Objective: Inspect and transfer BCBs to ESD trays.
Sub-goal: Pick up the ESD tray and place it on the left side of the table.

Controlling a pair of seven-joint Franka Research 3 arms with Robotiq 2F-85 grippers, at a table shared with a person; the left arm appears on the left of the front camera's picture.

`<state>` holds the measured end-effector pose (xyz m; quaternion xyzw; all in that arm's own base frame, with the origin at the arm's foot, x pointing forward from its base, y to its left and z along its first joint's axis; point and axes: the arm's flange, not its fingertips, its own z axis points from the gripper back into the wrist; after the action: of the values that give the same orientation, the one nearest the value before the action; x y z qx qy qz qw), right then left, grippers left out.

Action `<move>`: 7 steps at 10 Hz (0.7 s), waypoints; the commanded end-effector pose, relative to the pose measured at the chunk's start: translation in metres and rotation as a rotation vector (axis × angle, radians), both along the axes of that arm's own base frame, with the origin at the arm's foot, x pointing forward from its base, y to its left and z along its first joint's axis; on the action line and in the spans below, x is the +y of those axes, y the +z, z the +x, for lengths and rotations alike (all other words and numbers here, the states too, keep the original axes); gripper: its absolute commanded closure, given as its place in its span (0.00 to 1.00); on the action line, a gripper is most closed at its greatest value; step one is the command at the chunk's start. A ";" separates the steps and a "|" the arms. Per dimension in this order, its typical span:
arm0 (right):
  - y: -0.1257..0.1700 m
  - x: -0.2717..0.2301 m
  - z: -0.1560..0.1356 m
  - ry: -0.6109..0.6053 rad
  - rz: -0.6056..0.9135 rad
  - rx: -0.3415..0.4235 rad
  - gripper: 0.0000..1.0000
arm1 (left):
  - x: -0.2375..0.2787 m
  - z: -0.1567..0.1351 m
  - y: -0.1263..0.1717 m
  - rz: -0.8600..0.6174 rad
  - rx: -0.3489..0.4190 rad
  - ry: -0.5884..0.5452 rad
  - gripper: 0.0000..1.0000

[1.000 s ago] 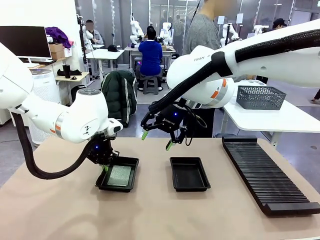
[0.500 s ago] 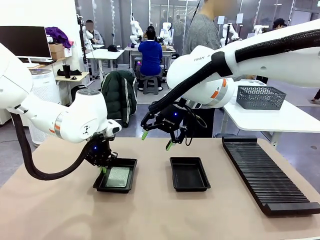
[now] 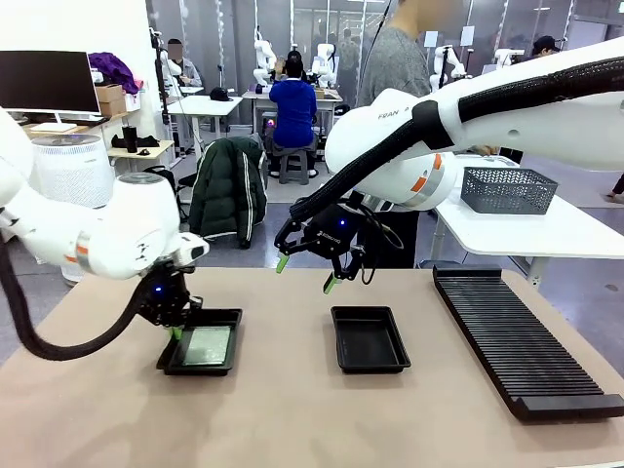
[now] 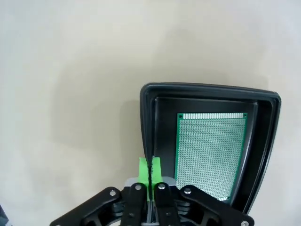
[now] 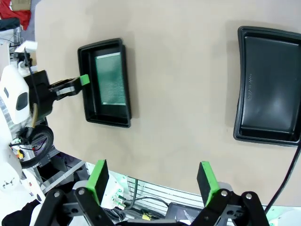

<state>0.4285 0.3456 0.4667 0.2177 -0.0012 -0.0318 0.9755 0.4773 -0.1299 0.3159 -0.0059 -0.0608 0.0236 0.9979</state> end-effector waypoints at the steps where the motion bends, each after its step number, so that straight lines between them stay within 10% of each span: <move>1: 0.001 0.000 0.000 -0.014 -0.006 0.002 0.00 | 0.042 -0.016 -0.004 -0.039 -0.032 0.015 1.00; 7: 0.001 0.000 0.000 -0.014 -0.006 0.002 0.00 | 0.158 -0.026 0.009 -0.076 -0.049 0.027 1.00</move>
<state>0.4288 0.3454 0.4668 0.2178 -0.0014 -0.0321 0.9755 0.4576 0.0149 0.3194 -0.0328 -0.0850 0.0489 0.9946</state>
